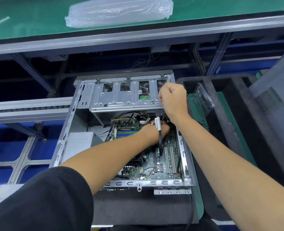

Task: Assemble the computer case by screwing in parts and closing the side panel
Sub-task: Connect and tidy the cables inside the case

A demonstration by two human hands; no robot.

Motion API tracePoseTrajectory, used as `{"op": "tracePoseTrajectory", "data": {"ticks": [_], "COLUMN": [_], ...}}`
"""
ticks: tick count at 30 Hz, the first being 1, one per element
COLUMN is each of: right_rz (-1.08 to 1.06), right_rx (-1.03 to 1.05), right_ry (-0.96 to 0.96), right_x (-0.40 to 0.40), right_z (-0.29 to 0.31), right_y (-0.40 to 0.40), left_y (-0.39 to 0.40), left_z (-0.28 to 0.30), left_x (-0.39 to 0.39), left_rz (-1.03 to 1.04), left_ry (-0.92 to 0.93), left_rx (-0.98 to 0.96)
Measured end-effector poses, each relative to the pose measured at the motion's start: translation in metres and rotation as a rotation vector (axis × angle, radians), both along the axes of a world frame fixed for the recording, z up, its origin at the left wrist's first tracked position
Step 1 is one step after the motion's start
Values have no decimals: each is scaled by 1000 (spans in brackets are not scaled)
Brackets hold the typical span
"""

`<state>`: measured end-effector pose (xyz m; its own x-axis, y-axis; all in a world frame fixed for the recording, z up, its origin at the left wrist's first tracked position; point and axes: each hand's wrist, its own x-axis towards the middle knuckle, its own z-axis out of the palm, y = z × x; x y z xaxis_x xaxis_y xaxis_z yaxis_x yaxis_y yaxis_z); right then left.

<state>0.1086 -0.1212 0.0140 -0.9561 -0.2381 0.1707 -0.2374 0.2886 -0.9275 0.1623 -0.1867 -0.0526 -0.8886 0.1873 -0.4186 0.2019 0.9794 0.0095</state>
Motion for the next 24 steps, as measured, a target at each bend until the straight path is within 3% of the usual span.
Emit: {"op": "tracePoseTrajectory", "data": {"ticks": [3,5,6,10,14,24], "right_rz": [3,6,7,11,17,21], "right_rx": [4,7,10,16,14,0], "right_ry": [4,4,3,-11,-31,-9], "right_x": [0,1,2,5,5,2], "right_z": [1,1,1,4,6,4], "right_y": [0,1,1,2,2,2], "left_y": [-1,-2,-6,-5,-1,-13], "left_z": [-8,0,-4,-6,-8,-11], "left_x": [-5,-2,-1,6,0,-4], "left_rz": [-106,2,14,-85,8,-9], "left_ry": [10,6,73,37,22,29], "left_rx": [-103,-114,-74,-65,24,84]}}
